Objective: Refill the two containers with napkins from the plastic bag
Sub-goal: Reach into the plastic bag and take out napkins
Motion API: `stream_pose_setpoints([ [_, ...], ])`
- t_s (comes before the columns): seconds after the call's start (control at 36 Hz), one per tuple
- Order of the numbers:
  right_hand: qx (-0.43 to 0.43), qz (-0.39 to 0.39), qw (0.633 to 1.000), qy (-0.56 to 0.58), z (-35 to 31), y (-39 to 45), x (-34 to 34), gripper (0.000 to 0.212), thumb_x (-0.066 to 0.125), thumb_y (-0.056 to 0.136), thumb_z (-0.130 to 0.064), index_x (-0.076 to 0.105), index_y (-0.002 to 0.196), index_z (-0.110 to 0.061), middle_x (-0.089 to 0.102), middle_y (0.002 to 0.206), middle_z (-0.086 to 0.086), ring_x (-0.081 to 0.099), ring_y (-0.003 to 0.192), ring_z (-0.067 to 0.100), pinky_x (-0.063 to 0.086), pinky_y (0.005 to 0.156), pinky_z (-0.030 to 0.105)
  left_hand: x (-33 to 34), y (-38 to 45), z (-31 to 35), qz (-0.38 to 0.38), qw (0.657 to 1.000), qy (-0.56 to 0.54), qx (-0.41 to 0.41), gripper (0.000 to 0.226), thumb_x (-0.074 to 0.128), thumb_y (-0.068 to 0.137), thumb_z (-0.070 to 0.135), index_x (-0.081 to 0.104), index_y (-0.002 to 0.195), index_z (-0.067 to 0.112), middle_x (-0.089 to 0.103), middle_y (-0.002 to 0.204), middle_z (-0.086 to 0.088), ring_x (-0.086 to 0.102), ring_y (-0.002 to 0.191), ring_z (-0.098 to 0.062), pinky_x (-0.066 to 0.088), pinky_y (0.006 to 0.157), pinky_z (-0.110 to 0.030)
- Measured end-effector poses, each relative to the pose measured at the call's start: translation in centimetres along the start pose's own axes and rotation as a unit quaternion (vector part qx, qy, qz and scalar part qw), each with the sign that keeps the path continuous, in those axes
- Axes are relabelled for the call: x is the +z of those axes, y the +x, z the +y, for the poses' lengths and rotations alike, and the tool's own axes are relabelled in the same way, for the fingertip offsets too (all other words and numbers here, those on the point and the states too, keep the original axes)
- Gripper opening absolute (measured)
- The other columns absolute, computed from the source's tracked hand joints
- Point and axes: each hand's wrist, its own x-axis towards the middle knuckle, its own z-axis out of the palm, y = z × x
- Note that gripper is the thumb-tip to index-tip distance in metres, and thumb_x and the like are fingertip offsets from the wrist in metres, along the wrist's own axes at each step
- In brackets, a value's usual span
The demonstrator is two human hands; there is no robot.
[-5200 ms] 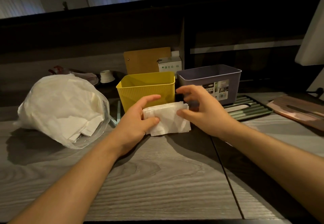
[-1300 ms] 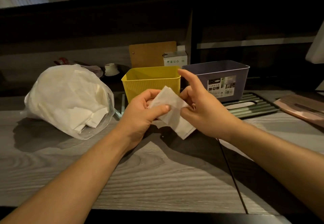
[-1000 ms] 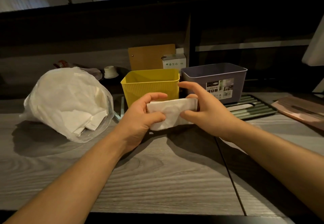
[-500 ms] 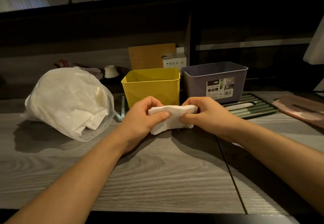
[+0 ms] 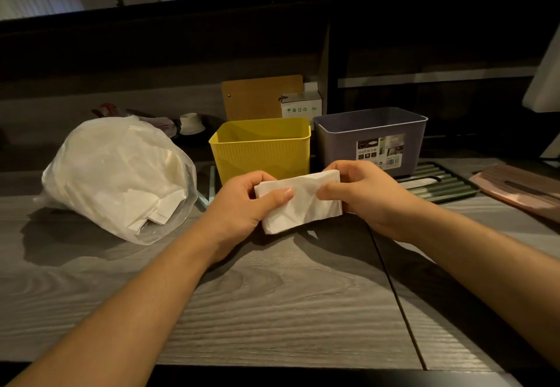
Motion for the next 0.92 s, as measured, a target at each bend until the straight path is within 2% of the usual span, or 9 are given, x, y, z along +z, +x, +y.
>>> stream_pose_setpoints([
  [0.06,0.016,-0.009,0.999,0.051,0.02,0.06,0.05,0.011,0.067,0.091,-0.006,0.068,0.100,-0.012,0.074,0.103,0.007,0.071,0.102,0.023,0.056,0.096,0.048,-0.06,-0.10,0.15,-0.006,0.999,-0.038,-0.003,0.030,0.071,0.076,0.041,0.065,0.089,0.014,0.072,0.081,0.007,0.069,0.077,-0.006,0.052,0.061,-0.020],
  [0.19,0.030,-0.027,0.990,0.138,0.06,0.02,0.28,0.015,0.065,0.092,-0.003,0.066,0.104,-0.011,0.073,0.110,0.008,0.070,0.105,0.023,0.059,0.091,0.042,0.00,-0.05,0.20,-0.016,0.993,-0.114,-0.014,0.031,0.072,0.072,0.034,0.060,0.094,0.015,0.072,0.087,0.001,0.071,0.083,-0.012,0.056,0.065,-0.025],
  [0.31,0.029,-0.020,0.985,0.166,0.05,0.13,0.13,0.019,0.064,0.091,-0.002,0.066,0.109,-0.011,0.073,0.111,0.008,0.070,0.105,0.024,0.059,0.087,0.040,0.07,-0.01,0.09,-0.034,0.992,-0.120,-0.021,0.036,0.072,0.075,0.033,0.068,0.104,0.013,0.076,0.099,-0.002,0.073,0.095,-0.017,0.057,0.078,-0.030],
  [0.5,0.059,-0.039,0.984,0.163,0.24,0.15,0.07,0.020,0.064,0.092,-0.003,0.065,0.111,-0.009,0.072,0.113,0.010,0.071,0.105,0.024,0.059,0.088,0.039,-0.01,0.21,-0.09,-0.015,0.992,-0.121,-0.018,0.030,0.073,0.074,0.028,0.062,0.098,0.015,0.074,0.094,0.000,0.072,0.094,-0.018,0.060,0.073,-0.032],
  [0.64,0.052,-0.016,0.988,0.146,-0.02,0.18,-0.04,0.029,0.066,0.092,-0.006,0.066,0.120,-0.013,0.072,0.115,0.003,0.069,0.107,0.021,0.059,0.090,0.038,0.11,0.21,-0.08,0.020,0.994,-0.105,-0.010,0.040,0.072,0.075,0.033,0.070,0.109,0.013,0.077,0.101,-0.003,0.074,0.098,-0.021,0.060,0.084,-0.036],
  [0.72,0.044,-0.002,0.984,0.175,-0.08,0.17,-0.14,0.028,0.066,0.091,-0.007,0.066,0.118,-0.014,0.073,0.116,0.004,0.070,0.107,0.022,0.060,0.090,0.042,0.12,0.06,0.01,0.023,0.994,-0.102,-0.013,0.044,0.070,0.075,0.037,0.070,0.111,0.014,0.077,0.104,-0.003,0.073,0.100,-0.019,0.059,0.087,-0.037],
  [0.78,0.045,0.002,0.974,0.222,-0.18,0.12,-0.13,0.023,0.065,0.092,-0.006,0.066,0.114,-0.011,0.073,0.116,0.007,0.071,0.106,0.023,0.061,0.085,0.040,0.15,0.03,0.12,0.025,0.994,-0.103,-0.011,0.045,0.070,0.075,0.037,0.069,0.110,0.009,0.077,0.104,-0.004,0.074,0.099,-0.020,0.060,0.084,-0.036],
  [0.83,0.059,-0.020,0.958,0.279,-0.29,0.02,-0.14,0.023,0.063,0.093,-0.006,0.065,0.116,-0.009,0.072,0.118,0.010,0.072,0.105,0.025,0.062,0.083,0.040,0.26,0.09,0.16,0.031,0.992,-0.119,-0.001,0.042,0.070,0.075,0.034,0.067,0.106,0.006,0.077,0.100,-0.004,0.074,0.098,-0.021,0.061,0.079,-0.035],
  [0.92,0.092,-0.087,0.938,0.322,-0.58,-0.28,0.16,0.033,0.060,0.095,-0.007,0.061,0.127,-0.009,0.072,0.119,0.013,0.071,0.107,0.028,0.061,0.088,0.040,0.32,0.21,0.21,0.044,0.985,-0.167,0.006,0.032,0.069,0.076,0.029,0.065,0.101,0.010,0.078,0.095,0.000,0.074,0.095,-0.018,0.063,0.077,-0.033],
])
